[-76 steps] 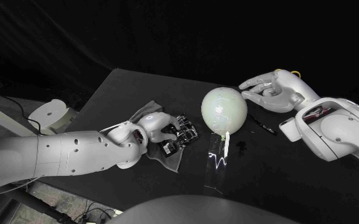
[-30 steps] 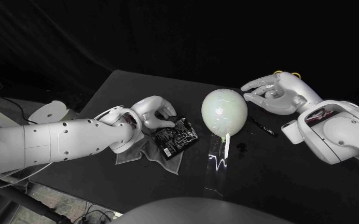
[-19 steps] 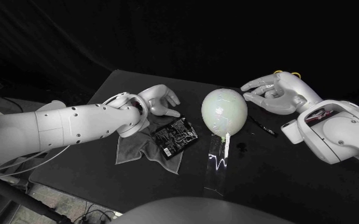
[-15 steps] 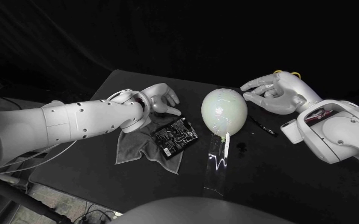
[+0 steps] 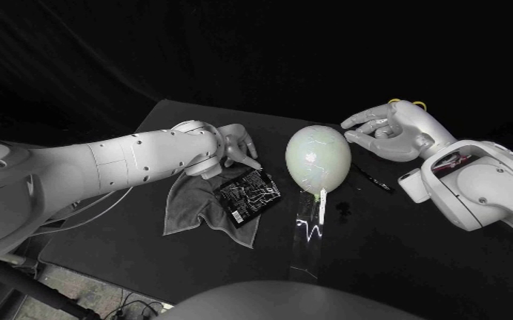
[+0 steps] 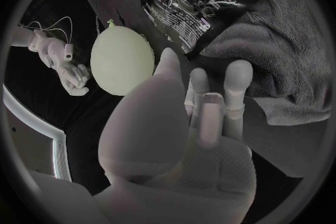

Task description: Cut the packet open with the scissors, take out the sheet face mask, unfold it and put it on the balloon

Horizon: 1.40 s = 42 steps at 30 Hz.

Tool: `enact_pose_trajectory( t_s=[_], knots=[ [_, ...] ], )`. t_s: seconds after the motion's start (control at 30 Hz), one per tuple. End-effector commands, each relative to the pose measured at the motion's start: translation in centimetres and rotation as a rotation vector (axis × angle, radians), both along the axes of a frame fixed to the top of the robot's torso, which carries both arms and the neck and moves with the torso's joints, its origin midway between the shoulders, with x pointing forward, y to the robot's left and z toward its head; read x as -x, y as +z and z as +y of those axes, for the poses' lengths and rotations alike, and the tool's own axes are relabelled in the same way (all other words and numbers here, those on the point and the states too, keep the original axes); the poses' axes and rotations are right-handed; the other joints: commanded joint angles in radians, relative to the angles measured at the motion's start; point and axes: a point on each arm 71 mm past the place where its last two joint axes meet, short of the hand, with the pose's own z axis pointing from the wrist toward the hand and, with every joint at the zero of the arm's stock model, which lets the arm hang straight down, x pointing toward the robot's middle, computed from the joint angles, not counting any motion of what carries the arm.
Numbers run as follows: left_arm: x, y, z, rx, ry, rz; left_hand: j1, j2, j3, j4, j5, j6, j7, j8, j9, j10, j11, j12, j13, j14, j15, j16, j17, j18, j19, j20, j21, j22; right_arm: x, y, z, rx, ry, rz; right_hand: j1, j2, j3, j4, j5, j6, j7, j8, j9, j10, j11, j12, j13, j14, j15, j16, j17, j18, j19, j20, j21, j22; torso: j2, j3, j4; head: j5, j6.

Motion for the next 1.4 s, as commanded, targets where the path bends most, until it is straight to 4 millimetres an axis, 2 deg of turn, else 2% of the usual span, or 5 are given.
enact_pose_trajectory(
  t_s=[0.03,0.13,0.33,1.03,1.4],
  knots=[
    [0.10,-0.61,-0.26,0.029,0.001,0.137,0.000,0.014,0.001,-0.001,-0.001,-0.003,0.004,0.008,-0.003,0.058,-0.001,0.091,0.107,0.080,0.000,0.010,0.170,-0.014,0.022,0.000,0.043,0.060,0.04,0.07,0.12,0.003,0.009,-0.010,-0.005,0.000,-0.001,-0.005,0.000,-0.006,0.003,0.001,0.001,0.007,-0.002,-0.004,0.001,-0.004,-0.001,-0.003,-0.001,-0.001,-0.007,0.002,-0.005,0.040,-0.001,0.0001,0.0015,-0.001,-0.002],
    [-0.13,-0.67,-0.22,0.031,0.010,0.148,0.001,0.015,0.001,-0.001,-0.001,-0.015,0.007,0.003,-0.009,0.093,0.002,0.153,0.187,0.085,0.003,0.015,0.185,-0.020,0.034,0.003,0.074,0.105,0.03,0.07,0.13,0.003,0.010,-0.010,-0.006,0.000,-0.001,-0.005,0.000,-0.006,0.003,0.001,0.001,0.008,-0.002,-0.003,0.001,-0.004,-0.001,-0.003,-0.002,-0.001,-0.007,0.002,-0.006,0.040,-0.001,0.0003,0.0019,-0.001,-0.003],
    [-0.26,-0.82,-0.24,0.023,0.010,0.174,0.003,0.019,0.003,-0.001,0.000,-0.024,0.012,0.000,-0.016,0.128,0.006,0.208,0.258,0.090,0.006,0.019,0.200,-0.029,0.053,0.006,0.113,0.164,0.02,0.07,0.12,0.003,0.009,-0.010,-0.006,0.000,-0.001,-0.005,0.000,-0.006,0.003,0.001,0.001,0.009,-0.003,-0.003,0.002,-0.004,-0.001,-0.004,-0.003,0.000,-0.008,0.002,-0.007,0.039,-0.001,-0.0004,0.0026,-0.002,-0.005],
    [-0.48,-1.39,-0.47,-0.015,-0.003,0.235,0.011,0.034,0.011,-0.002,-0.001,-0.045,0.021,-0.010,-0.027,0.145,0.015,0.243,0.298,0.096,0.014,0.025,0.218,-0.038,0.071,0.014,0.154,0.226,0.05,0.08,0.17,0.000,0.013,-0.009,-0.007,0.000,0.000,-0.006,0.001,-0.006,0.003,0.001,0.001,0.010,-0.003,-0.003,0.003,-0.004,-0.002,-0.004,-0.003,0.000,-0.009,0.002,-0.008,0.039,-0.002,0.0003,0.0012,-0.001,-0.008],
    [-0.36,-1.59,-0.75,-0.008,-0.040,0.267,0.064,0.087,0.027,-0.015,0.000,0.087,-0.019,0.048,-0.016,0.188,-0.019,0.277,0.353,0.099,-0.010,0.028,0.229,-0.039,0.069,-0.002,0.174,0.249,0.06,0.08,0.22,-0.001,0.016,-0.010,-0.007,0.000,0.000,-0.006,0.001,-0.006,0.003,0.001,0.001,0.010,-0.003,-0.003,0.003,-0.004,-0.002,-0.004,-0.003,0.000,-0.009,0.002,-0.008,0.039,-0.002,-0.0005,0.0023,0.000,-0.010]
  ],
)
